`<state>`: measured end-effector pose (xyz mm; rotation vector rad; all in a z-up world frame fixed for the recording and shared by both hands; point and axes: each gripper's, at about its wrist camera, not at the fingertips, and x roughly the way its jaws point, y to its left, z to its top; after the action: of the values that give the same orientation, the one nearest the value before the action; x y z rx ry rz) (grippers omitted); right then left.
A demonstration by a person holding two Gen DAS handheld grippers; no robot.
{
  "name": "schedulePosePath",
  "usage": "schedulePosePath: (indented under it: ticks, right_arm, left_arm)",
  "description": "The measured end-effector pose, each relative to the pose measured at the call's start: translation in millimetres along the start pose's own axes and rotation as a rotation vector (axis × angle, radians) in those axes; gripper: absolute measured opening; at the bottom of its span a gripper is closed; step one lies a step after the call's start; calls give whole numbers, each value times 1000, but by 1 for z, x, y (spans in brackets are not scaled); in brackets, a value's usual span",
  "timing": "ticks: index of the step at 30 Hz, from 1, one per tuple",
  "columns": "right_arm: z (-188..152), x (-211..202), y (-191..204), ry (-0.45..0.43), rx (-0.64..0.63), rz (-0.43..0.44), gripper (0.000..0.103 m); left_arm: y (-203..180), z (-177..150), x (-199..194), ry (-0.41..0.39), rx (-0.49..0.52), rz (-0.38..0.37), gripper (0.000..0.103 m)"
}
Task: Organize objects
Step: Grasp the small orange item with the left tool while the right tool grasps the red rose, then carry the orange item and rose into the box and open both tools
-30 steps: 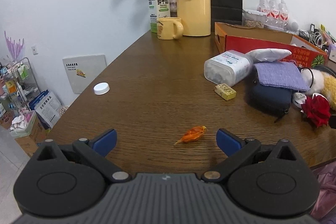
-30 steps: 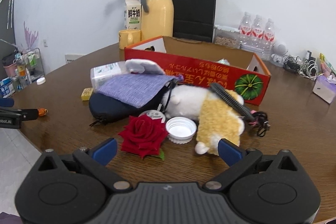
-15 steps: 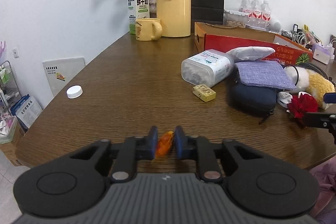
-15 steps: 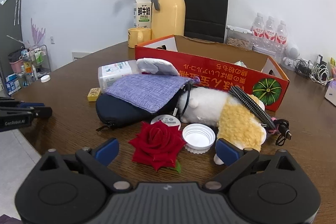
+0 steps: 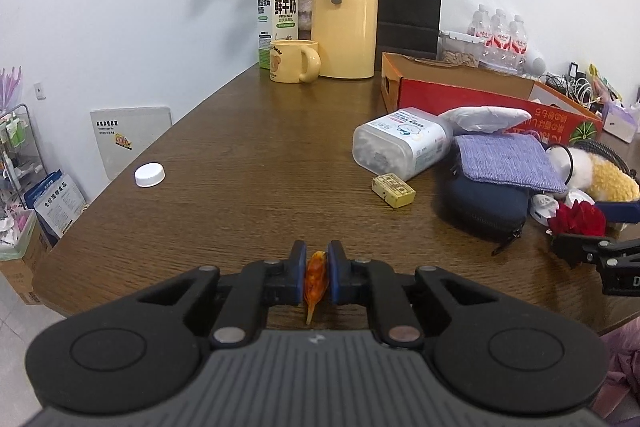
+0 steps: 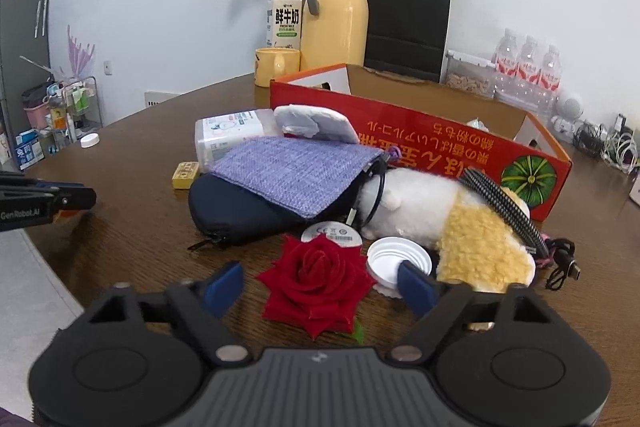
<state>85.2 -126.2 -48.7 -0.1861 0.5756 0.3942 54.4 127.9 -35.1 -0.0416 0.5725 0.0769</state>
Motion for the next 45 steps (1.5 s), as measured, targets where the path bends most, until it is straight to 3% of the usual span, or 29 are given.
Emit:
schedulePosePath:
  ticks: [1, 12, 29, 45]
  right_arm:
    - [0, -1, 0, -4, -1, 6, 48]
    - [4, -10, -8, -51, 22, 30, 30]
    - [57, -18, -45, -188, 51, 18, 29]
    - [120, 33, -126, -246, 104, -89, 29]
  left_arm:
    - [0, 1, 0, -2, -2, -1, 12]
    - [-10, 16, -5, -49, -2, -8, 12]
    - [-49, 83, 16, -157, 37, -71, 12]
    - [-119, 156, 80, -232, 72, -164, 12]
